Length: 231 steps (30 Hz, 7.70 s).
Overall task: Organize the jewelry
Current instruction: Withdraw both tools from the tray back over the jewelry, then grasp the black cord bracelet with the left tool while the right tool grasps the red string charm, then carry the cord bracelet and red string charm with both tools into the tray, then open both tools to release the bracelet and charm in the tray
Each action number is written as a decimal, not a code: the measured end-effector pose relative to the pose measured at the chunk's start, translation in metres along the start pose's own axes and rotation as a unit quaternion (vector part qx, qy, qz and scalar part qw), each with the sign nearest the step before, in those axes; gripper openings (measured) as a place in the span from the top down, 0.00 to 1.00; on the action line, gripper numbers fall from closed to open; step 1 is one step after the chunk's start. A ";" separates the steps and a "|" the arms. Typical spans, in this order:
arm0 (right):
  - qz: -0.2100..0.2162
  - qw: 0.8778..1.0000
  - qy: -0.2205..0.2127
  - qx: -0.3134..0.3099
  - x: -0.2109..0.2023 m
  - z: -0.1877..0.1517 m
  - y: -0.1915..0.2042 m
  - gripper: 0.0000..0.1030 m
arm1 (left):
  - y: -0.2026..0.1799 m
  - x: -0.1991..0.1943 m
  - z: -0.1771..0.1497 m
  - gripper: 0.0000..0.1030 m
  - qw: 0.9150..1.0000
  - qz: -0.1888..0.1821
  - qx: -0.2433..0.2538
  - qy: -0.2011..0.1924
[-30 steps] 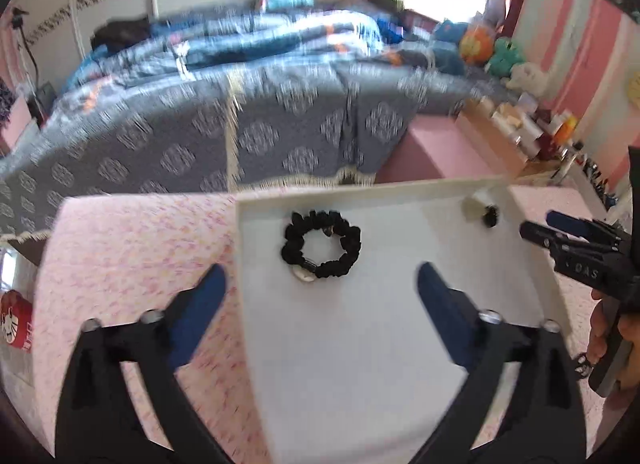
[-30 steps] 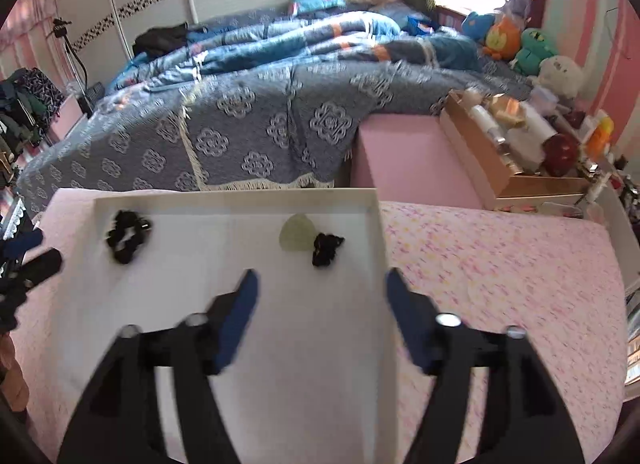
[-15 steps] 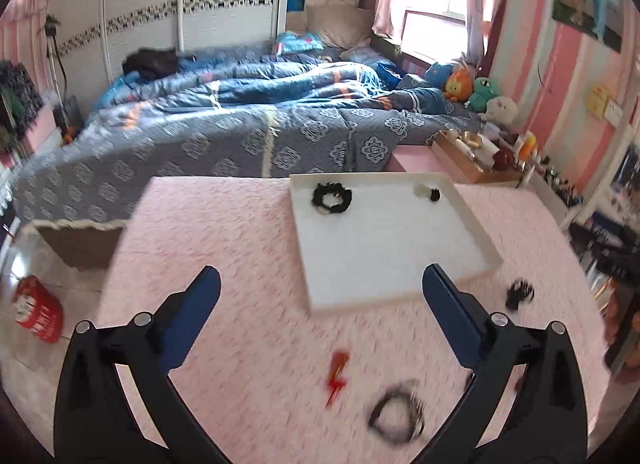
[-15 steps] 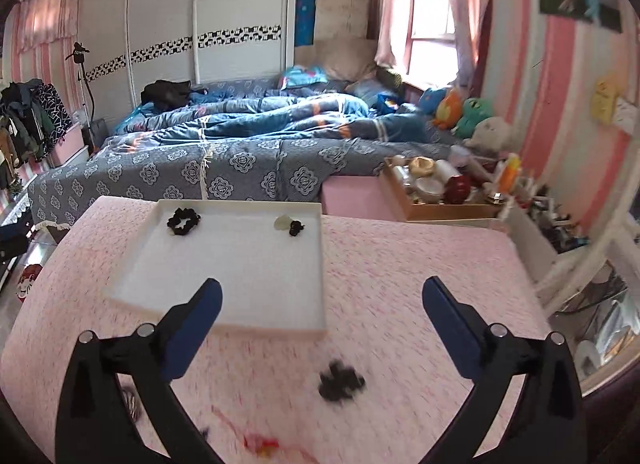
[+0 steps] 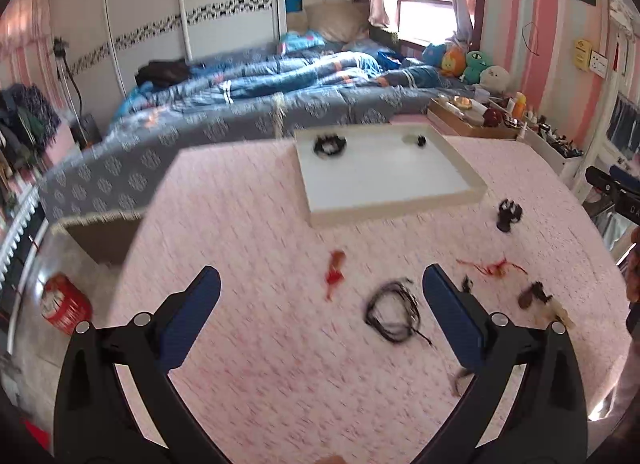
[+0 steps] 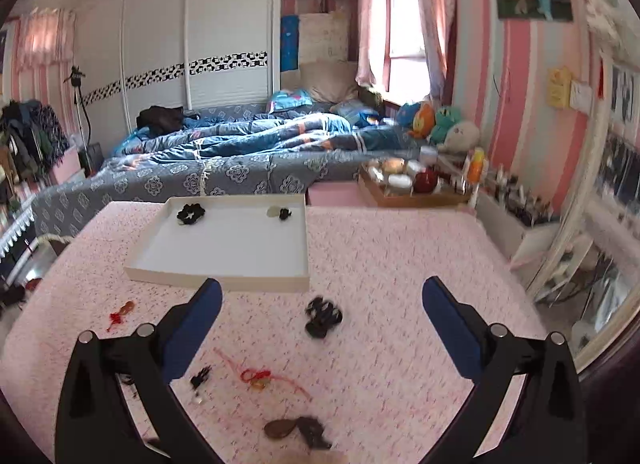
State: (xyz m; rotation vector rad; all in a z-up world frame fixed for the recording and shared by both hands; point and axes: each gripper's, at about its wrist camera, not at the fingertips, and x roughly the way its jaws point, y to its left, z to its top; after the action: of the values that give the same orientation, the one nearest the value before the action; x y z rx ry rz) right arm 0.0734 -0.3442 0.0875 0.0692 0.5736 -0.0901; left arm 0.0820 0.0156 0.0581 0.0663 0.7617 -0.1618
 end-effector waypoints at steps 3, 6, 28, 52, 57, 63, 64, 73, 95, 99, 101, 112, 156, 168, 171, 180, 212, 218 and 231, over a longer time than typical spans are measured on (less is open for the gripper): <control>0.001 1.000 0.005 0.013 -0.001 -0.016 -0.003 0.03 | -0.011 0.000 -0.014 0.03 1.000 -0.001 0.010 -0.007; -0.030 1.000 0.008 -0.005 -0.001 -0.032 0.001 0.03 | -0.021 -0.006 -0.025 0.03 1.000 -0.005 0.010 -0.023; -0.125 0.990 0.007 -0.063 0.003 -0.060 0.014 0.03 | 0.006 0.029 -0.037 0.03 0.998 -0.004 -0.056 0.002; -0.040 0.991 0.114 -0.053 0.048 -0.083 0.008 0.03 | -0.017 0.056 -0.045 0.03 1.000 0.020 -0.023 0.005; -0.015 0.988 0.148 -0.041 0.062 -0.091 0.001 0.03 | -0.025 0.064 -0.047 0.03 1.000 0.010 -0.017 0.014; 0.000 0.986 0.164 -0.027 0.074 -0.094 -0.002 0.03 | -0.029 0.084 -0.050 0.03 0.998 0.002 -0.022 0.055; 0.001 0.986 0.166 -0.025 0.076 -0.094 -0.002 0.03 | -0.028 0.088 -0.050 0.03 0.998 0.001 -0.023 0.062; 0.015 0.983 0.183 -0.028 0.097 -0.089 0.018 0.06 | -0.037 0.115 -0.048 0.23 0.994 -0.026 -0.004 0.107; 0.069 0.964 0.252 -0.042 0.156 -0.089 0.057 0.47 | -0.043 0.161 -0.047 0.48 0.988 -0.050 0.000 0.146; 0.066 0.965 0.251 -0.045 0.157 -0.090 0.059 0.55 | -0.043 0.164 -0.047 0.52 0.988 -0.047 0.003 0.145; 0.068 0.964 0.252 -0.042 0.157 -0.090 0.057 0.62 | -0.044 0.165 -0.045 0.63 0.988 -0.048 0.004 0.145; 0.070 0.967 0.239 -0.052 0.153 -0.092 0.056 0.82 | -0.047 0.164 -0.047 0.90 0.988 -0.049 0.012 0.148; 0.057 0.993 0.097 -0.034 0.208 0.086 0.059 0.94 | 0.001 0.183 0.135 0.93 0.997 -0.042 -0.021 0.061; 0.026 0.986 0.164 -0.032 0.339 0.091 0.072 0.94 | 0.004 0.293 0.170 0.93 0.995 -0.006 -0.022 0.098; 0.021 0.983 0.181 -0.024 0.360 0.088 0.070 0.94 | 0.004 0.312 0.169 0.93 0.994 0.005 -0.020 0.110; 0.014 0.976 0.217 -0.018 0.394 0.078 0.069 0.94 | 0.007 0.343 0.164 0.93 0.991 0.019 -0.019 0.129; 0.032 0.969 0.244 -0.003 0.397 0.073 0.066 0.77 | -0.001 0.346 0.164 0.70 0.990 0.043 -0.016 0.130; 0.034 0.973 0.228 -0.002 0.387 0.076 0.065 0.72 | -0.005 0.329 0.163 0.62 0.993 0.035 -0.013 0.116; 0.023 0.981 0.190 -0.029 0.338 0.084 0.072 0.54 | -0.002 0.276 0.147 0.39 0.994 0.042 -0.009 0.099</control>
State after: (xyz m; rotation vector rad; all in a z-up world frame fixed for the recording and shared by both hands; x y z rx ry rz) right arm 0.4083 -0.3022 -0.0236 0.0418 0.9552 -0.0146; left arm 0.3781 -0.0371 -0.0269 0.0971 0.9570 -0.0688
